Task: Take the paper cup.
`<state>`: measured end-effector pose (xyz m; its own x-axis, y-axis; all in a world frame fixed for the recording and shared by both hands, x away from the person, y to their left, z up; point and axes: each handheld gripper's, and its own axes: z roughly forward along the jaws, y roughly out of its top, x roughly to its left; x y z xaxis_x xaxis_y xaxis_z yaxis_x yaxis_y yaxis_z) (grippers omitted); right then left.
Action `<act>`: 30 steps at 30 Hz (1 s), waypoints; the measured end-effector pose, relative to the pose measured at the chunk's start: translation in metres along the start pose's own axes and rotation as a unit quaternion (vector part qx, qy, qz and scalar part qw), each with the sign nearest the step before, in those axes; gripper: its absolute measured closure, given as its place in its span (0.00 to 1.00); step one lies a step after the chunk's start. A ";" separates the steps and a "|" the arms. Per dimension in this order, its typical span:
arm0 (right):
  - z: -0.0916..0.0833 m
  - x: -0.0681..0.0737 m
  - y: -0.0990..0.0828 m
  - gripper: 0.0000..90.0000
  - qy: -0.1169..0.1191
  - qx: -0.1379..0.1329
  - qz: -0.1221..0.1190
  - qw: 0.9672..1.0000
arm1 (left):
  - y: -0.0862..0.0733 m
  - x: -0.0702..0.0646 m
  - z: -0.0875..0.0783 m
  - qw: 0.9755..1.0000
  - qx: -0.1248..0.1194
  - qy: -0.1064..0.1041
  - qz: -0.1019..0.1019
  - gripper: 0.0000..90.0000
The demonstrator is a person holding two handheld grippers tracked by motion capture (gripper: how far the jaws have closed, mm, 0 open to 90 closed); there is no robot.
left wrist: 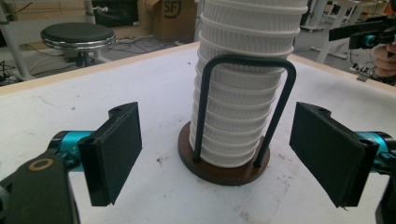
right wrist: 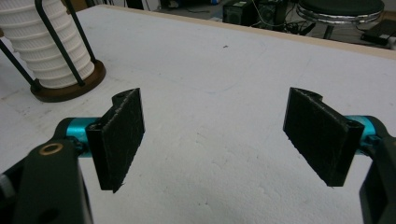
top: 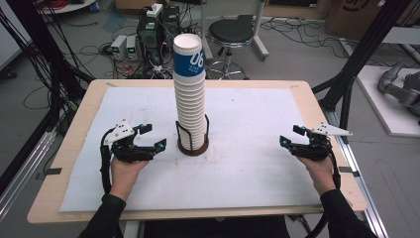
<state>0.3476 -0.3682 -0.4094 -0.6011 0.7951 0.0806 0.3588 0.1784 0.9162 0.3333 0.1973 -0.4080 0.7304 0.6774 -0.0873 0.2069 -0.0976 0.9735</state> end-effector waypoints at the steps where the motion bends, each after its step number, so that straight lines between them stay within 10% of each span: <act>1: 0.001 -0.001 0.000 0.23 0.003 0.002 0.000 1.000 | 0.002 0.000 0.000 1.000 0.000 0.005 0.002 0.19; 30: -0.006 0.002 0.001 0.23 -0.007 -0.015 -0.005 1.000 | 0.063 -0.015 0.010 0.999 -0.024 -0.038 0.017 0.11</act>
<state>0.3425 -0.3699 -0.4059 -0.5949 0.8011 0.0660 0.3312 0.1695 0.9282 0.3418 0.1739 -0.3473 0.7842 0.6168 -0.0680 0.1509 -0.0833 0.9850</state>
